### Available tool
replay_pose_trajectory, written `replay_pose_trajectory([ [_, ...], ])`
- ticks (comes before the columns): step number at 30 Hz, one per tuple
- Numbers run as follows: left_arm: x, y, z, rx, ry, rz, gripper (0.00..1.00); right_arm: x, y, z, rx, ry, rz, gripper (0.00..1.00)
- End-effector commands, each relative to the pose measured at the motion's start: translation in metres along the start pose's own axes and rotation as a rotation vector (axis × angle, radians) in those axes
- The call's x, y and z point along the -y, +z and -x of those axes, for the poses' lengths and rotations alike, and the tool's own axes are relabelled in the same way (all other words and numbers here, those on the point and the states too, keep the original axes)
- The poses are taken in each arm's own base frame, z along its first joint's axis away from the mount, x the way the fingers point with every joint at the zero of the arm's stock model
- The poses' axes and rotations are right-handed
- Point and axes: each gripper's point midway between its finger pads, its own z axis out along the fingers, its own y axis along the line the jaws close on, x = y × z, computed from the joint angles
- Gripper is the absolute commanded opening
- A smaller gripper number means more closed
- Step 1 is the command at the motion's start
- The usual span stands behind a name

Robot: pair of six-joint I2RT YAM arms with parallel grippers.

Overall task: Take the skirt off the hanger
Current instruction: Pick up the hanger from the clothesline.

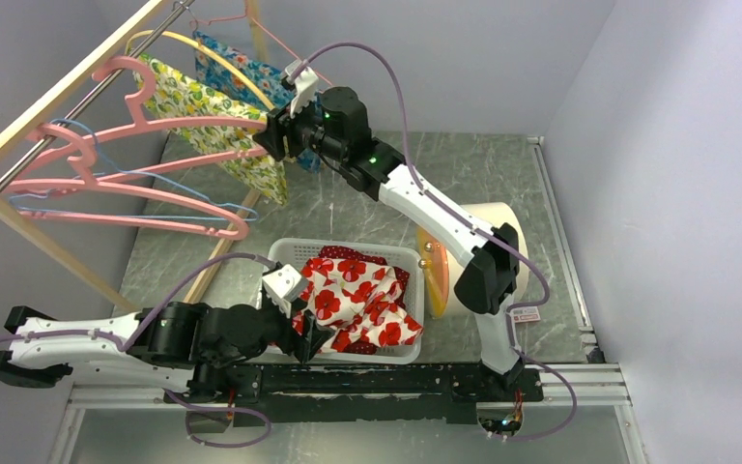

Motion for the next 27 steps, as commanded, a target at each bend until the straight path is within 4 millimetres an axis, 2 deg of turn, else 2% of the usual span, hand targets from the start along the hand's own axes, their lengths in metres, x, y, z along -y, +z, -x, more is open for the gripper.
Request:
replay_pose_trajectory([
  [1, 0.005, -0.002, 0.003, 0.013, -0.031, -0.025, 0.86, -0.008, -0.01, 0.024, 0.03, 0.017, 0.036, 0.63],
  [4, 0.005, -0.003, 0.002, 0.011, -0.036, -0.026, 0.86, -0.002, -0.031, 0.04, 0.033, 0.076, -0.019, 0.73],
  [6, 0.005, -0.002, 0.002, 0.015, -0.037, -0.028, 0.86, -0.006, -0.047, 0.049, 0.039, 0.12, -0.016, 0.81],
  [8, 0.005, -0.001, 0.003, 0.021, -0.034, -0.031, 0.87, -0.013, -0.061, 0.058, 0.059, 0.126, 0.004, 0.97],
  [14, 0.006, 0.001, 0.005, 0.026, -0.021, -0.025, 0.87, -0.019, -0.077, 0.072, 0.069, 0.12, 0.011, 1.0],
  [17, 0.007, 0.002, 0.004, 0.019, -0.022, -0.025, 0.87, -0.022, -0.076, 0.077, 0.078, 0.125, 0.032, 1.0],
  [20, 0.01, 0.002, 0.004, 0.015, -0.024, -0.032, 0.87, -0.013, -0.068, 0.081, 0.1, 0.125, -0.008, 1.0],
  [25, 0.012, 0.004, 0.003, 0.015, -0.025, -0.043, 0.87, -0.001, -0.038, 0.073, 0.092, 0.128, -0.035, 0.99],
  [27, 0.012, 0.004, 0.002, 0.014, -0.028, -0.039, 0.87, 0.001, -0.025, 0.068, 0.085, 0.135, -0.028, 0.96],
])
